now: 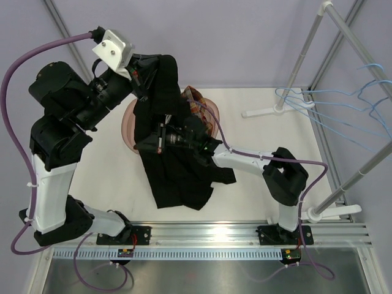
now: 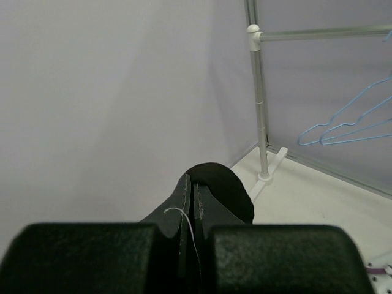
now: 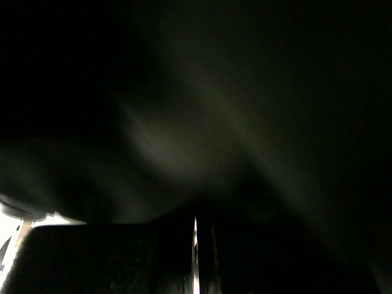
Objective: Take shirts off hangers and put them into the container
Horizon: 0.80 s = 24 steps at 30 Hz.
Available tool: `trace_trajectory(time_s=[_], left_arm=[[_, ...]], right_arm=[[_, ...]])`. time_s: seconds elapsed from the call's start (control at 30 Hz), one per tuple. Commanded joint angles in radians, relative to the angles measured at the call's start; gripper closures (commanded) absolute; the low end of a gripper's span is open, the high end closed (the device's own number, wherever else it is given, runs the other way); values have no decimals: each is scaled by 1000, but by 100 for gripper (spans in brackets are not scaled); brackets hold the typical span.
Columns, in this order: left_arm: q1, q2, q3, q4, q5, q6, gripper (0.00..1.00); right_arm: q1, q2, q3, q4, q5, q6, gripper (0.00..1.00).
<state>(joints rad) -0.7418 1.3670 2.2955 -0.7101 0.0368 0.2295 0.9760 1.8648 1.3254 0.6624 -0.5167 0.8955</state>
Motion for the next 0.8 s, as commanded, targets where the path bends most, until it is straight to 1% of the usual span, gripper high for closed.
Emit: trace_trajectory(time_s=[0.0,0.03,0.07,0.1,0.13,0.2,0.23,0.27,0.3,0.33,0.4,0.43,0.5,0.53,0.6,0.63,0.67,0.7,0.77], left_arm=[[4,-58,18,31,98,-58,100],[4,-66,16,32,112,-73,100],[2,-71,15,29,141,-82,100],[4,-78,15,28,155,-88,100],[4,-92,16,29,166,-105,100],[2,-103,19,26,202,-119,100],[4,-118,16,31,216,-139,100],[4,-124,16,34,251,-147,100],[4,-131,9,40,267,-156,100],[4,-146,-1,47,276,-176,100],[4,-161,-19,52,308,-186,100],[4,-166,-43,54,317,-196,100],[4,-186,-76,55,327,-197,100],[4,-195,-123,64,333,-199,100],[2,-220,-178,77,348,-200,100],[2,-229,-207,84,353,-202,100],[2,-238,-276,107,357,-205,100],[2,-261,-315,125,367,-208,100],[4,-278,-407,162,385,-208,100]], right_arm=[[-68,60,182,-130,-84,-50,100],[-79,95,261,-157,-92,-59,100],[-97,111,303,-194,-97,-75,100],[-108,128,343,-278,-106,-105,100],[-117,169,442,-329,-112,-124,100],[-146,209,539,-458,-131,-168,100],[-155,249,631,-493,-138,-184,100],[-167,273,687,-535,-146,-196,100],[-190,301,746,-629,-173,-217,100],[-201,360,871,-673,-193,-228,100],[-230,405,972,-768,-233,-260,100],[-240,446,1065,-788,-244,-265,100],[-261,490,1150,-816,-304,-262,100],[-285,520,1213,-816,-319,-260,100],[-309,534,1244,-788,-360,-254,100],[-332,536,1233,-755,-380,-242,100],[-344,536,1226,-715,-399,-224,100],[-355,540,1223,-625,-442,-183,100],[-382,583,1268,-577,-482,-136,100]])
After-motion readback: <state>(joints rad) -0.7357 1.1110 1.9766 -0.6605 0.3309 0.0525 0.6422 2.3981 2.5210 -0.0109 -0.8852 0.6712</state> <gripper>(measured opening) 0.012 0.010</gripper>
